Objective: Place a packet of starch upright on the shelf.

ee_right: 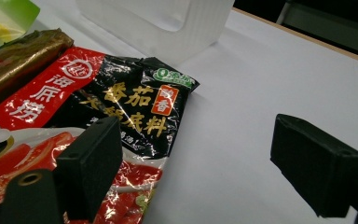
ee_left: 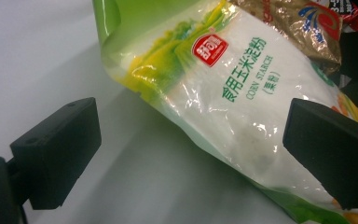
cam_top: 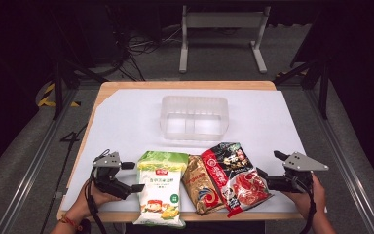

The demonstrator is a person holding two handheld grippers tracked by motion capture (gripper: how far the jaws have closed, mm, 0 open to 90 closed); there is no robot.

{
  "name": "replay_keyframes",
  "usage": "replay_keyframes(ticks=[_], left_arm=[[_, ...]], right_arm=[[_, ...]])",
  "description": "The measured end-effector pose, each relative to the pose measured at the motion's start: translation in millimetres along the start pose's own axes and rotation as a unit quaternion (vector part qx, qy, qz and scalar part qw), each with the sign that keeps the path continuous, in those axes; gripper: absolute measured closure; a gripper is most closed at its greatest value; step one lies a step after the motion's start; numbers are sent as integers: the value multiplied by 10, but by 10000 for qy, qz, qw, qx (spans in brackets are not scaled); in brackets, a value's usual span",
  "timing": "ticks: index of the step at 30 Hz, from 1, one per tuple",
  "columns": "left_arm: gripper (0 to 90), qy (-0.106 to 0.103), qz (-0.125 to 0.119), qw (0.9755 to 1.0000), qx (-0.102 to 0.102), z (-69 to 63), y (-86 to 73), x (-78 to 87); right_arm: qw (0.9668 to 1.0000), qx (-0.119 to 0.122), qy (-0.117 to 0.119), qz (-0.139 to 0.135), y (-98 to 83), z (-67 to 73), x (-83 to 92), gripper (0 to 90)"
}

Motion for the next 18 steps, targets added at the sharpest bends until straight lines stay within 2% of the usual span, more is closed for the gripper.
replay_keyframes(ticks=[1, 3, 6, 8, 9, 10, 13, 15, 18], left_arm=[[51, -5, 35, 10000, -33, 6, -9, -9], [52, -50, -19, 10000, 26, 0, -7, -18], [46, 51, -36, 9998, 162, 107, 25, -33], [45, 38, -58, 9997, 216, 150, 53, -40], [45, -3, -36, 9992, 408, 227, 85, -80], [36, -73, -5, 9989, 462, 242, 96, -98], [40, -181, 65, 9988, 450, 262, 156, -169], [42, -237, 285, 9985, 401, 259, 164, -250], [74, -496, 433, 9975, 267, 186, 194, -348]], right_arm=[[10000, 23, 15, -4, 1, 13, -4, 173], [10000, 37, 32, -2, 3, 20, -13, 173], [9999, 82, 77, 39, 8, 44, -81, 173], [9999, 80, 104, 41, 11, 53, -90, 173], [9999, 66, 149, 33, 16, 66, -93, 173], [9998, 69, 176, 27, 21, 77, -95, 173], [9998, 55, 212, 9, 22, 84, -97, 173], [9997, 65, 226, 26, 5, 82, -102, 173], [9996, 25, 264, 25, -8, 81, -105, 172]])
Point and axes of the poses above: each handheld gripper's, and its own axes: x roughly backward along the jaws, y roughly out of its top, z roughly to its left, the point moved 10 cm from there along -x, roughly forward along the jaws, and after that the axes turned 14 degrees about -y, right-handed, at the moved point
